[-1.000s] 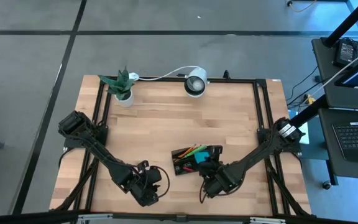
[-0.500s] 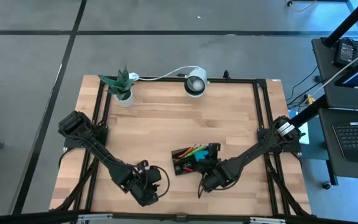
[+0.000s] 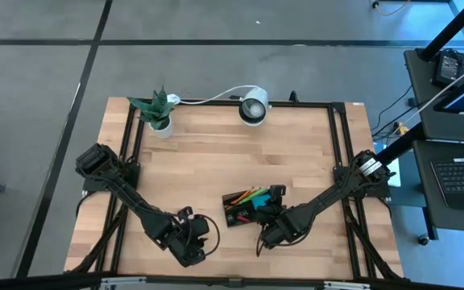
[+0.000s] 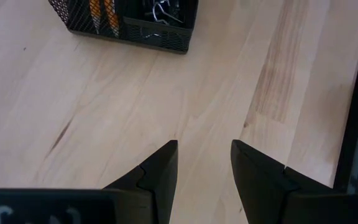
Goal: Pick and place office supplies into organizer
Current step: Put the sticky notes into the desk organizer, then return to Home Position
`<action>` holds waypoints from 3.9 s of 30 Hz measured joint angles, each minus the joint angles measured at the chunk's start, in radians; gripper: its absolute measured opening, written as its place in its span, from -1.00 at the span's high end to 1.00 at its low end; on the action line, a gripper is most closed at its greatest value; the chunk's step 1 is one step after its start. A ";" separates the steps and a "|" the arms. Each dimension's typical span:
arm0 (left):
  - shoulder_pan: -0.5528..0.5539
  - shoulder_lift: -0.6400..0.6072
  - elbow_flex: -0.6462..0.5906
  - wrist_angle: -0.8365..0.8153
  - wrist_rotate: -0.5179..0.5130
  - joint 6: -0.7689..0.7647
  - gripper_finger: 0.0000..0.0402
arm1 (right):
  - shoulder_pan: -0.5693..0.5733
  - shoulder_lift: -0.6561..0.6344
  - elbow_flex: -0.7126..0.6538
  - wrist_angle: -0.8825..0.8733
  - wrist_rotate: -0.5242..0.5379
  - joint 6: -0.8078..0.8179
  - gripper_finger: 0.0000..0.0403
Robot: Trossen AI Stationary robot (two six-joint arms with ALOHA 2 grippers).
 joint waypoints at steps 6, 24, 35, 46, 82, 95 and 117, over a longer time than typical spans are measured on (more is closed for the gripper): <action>0.000 0.000 0.000 0.000 0.000 0.000 0.29 | 0.000 0.000 0.000 0.000 -0.014 -0.002 0.77; 0.000 0.000 0.000 0.000 0.000 0.001 0.29 | 0.000 0.000 0.000 0.010 -0.100 0.001 0.50; 0.000 0.000 0.000 0.000 0.000 0.001 0.29 | 0.000 0.000 0.002 0.010 -0.124 0.053 0.11; 0.000 -0.006 0.000 0.001 0.076 -0.018 0.29 | 0.000 0.000 0.031 -0.006 -0.296 0.058 0.09; 0.110 -0.693 0.000 0.063 -0.159 0.761 0.29 | -0.002 -0.419 0.624 -0.242 -0.076 -0.338 0.10; 0.612 -0.774 -0.009 0.027 0.102 1.013 0.29 | -0.264 -0.875 0.088 0.104 -0.050 -0.498 0.10; 0.792 -1.472 -0.691 0.299 0.121 0.869 0.44 | -0.352 -1.646 -0.650 0.468 -0.121 -0.420 0.10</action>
